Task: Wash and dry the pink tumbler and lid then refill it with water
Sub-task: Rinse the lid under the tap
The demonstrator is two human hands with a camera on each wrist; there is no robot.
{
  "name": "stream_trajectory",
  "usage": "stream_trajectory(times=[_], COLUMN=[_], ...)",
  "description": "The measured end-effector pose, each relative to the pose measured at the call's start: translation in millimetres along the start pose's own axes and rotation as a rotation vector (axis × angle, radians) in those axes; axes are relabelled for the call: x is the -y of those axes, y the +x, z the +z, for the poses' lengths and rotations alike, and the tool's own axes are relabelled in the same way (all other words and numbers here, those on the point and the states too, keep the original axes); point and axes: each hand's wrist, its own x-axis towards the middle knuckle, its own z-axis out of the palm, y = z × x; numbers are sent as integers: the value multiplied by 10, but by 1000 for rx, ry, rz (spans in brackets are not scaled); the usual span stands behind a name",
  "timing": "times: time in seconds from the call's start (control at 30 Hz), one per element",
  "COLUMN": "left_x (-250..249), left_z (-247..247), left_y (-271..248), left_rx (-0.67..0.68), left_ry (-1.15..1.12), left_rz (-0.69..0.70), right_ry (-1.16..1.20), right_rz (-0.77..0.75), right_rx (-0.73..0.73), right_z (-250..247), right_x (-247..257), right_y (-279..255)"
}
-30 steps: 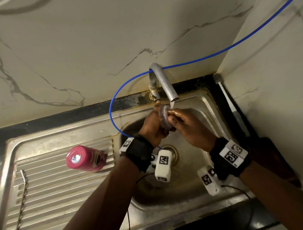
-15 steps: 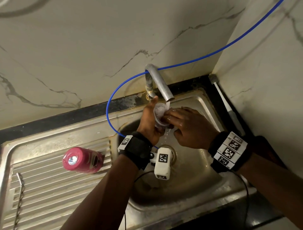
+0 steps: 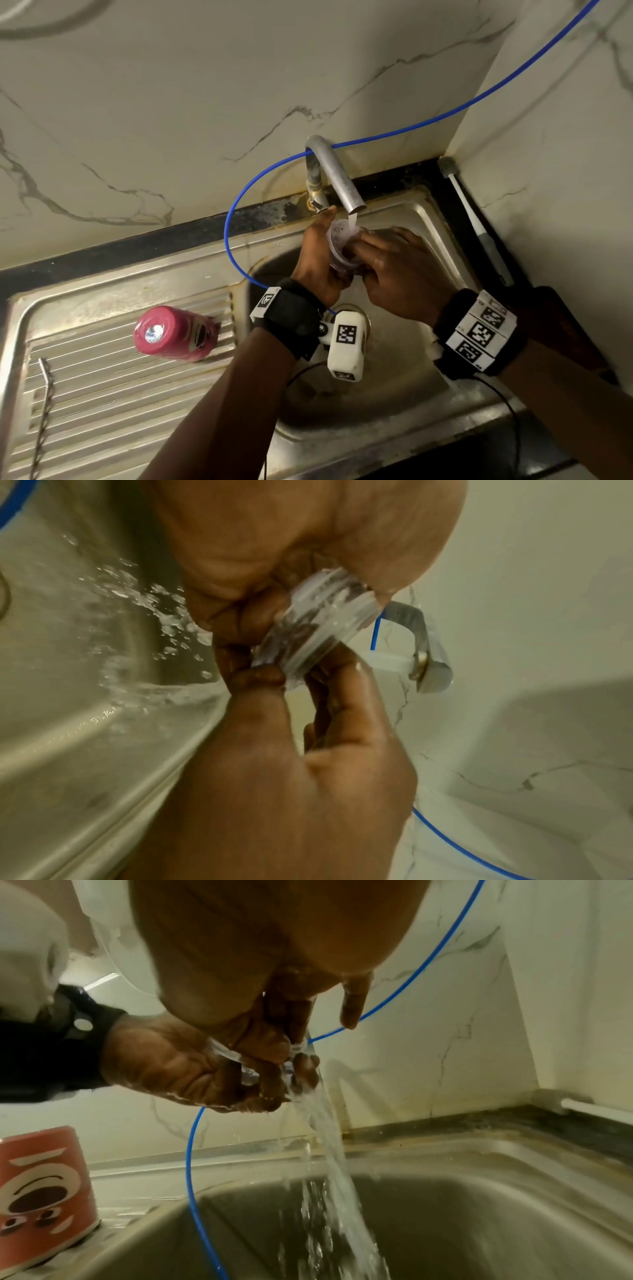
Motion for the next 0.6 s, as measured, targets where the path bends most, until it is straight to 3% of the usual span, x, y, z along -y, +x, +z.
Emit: stream_trajectory(times=[0.17, 0.37, 0.47, 0.6], left_x=[41, -51, -80, -15], left_z=[40, -2, -53, -50], left_y=[7, -59, -40, -37], left_rx=[59, 22, -43, -45], left_ry=[-21, 0, 32, 78], left_rz=[33, 26, -25, -27], right_ry=[28, 496, 500, 623], right_rz=[70, 53, 33, 152], right_rx=[-3, 18, -85, -43], right_z=[44, 91, 111, 141], right_x=[230, 208, 103, -82], right_y=[38, -5, -59, -21])
